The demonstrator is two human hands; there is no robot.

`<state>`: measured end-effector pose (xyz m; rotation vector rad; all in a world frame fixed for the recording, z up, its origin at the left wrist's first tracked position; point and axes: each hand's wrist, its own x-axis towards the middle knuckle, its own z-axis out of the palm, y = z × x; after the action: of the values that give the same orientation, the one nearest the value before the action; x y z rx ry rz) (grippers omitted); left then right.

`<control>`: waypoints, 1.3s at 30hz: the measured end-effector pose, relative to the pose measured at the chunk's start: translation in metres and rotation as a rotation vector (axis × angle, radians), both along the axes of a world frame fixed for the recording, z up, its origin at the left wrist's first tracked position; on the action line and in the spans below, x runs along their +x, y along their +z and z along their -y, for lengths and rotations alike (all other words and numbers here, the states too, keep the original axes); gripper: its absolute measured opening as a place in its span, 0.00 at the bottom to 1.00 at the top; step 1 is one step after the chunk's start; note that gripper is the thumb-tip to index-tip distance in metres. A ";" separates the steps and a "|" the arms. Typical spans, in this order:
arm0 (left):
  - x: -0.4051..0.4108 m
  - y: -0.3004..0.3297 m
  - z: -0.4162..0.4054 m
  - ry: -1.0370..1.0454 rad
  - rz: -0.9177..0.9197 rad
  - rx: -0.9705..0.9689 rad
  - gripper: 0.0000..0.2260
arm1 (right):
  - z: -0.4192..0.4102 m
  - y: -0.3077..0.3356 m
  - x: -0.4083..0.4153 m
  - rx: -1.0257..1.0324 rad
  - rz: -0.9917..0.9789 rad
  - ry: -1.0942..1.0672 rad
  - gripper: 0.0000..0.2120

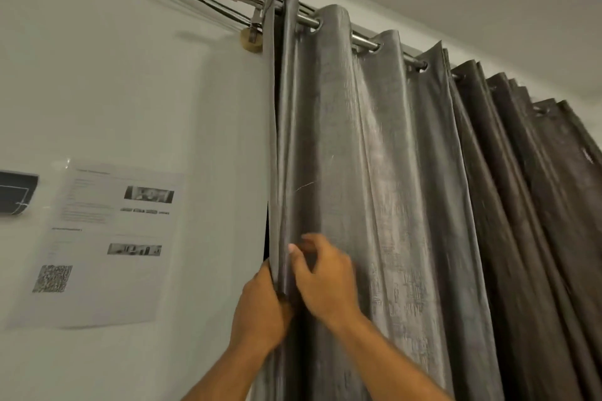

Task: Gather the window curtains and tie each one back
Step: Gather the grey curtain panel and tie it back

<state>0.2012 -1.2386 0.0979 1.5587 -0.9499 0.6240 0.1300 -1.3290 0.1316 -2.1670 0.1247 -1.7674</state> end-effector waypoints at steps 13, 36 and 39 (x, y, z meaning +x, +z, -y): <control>-0.024 0.000 -0.005 -0.279 -0.059 0.148 0.37 | 0.039 0.000 -0.029 0.270 -0.229 0.166 0.38; 0.018 0.018 -0.089 -0.008 0.013 -0.041 0.18 | -0.021 0.054 -0.010 0.156 0.139 0.179 0.24; 0.006 0.015 -0.079 -0.058 0.032 -0.015 0.25 | 0.052 0.052 -0.039 0.499 0.428 -0.229 0.45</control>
<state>0.2071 -1.1592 0.1132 1.5069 -1.0083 0.6152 0.0907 -1.3810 0.1839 -1.4438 0.6506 -2.0137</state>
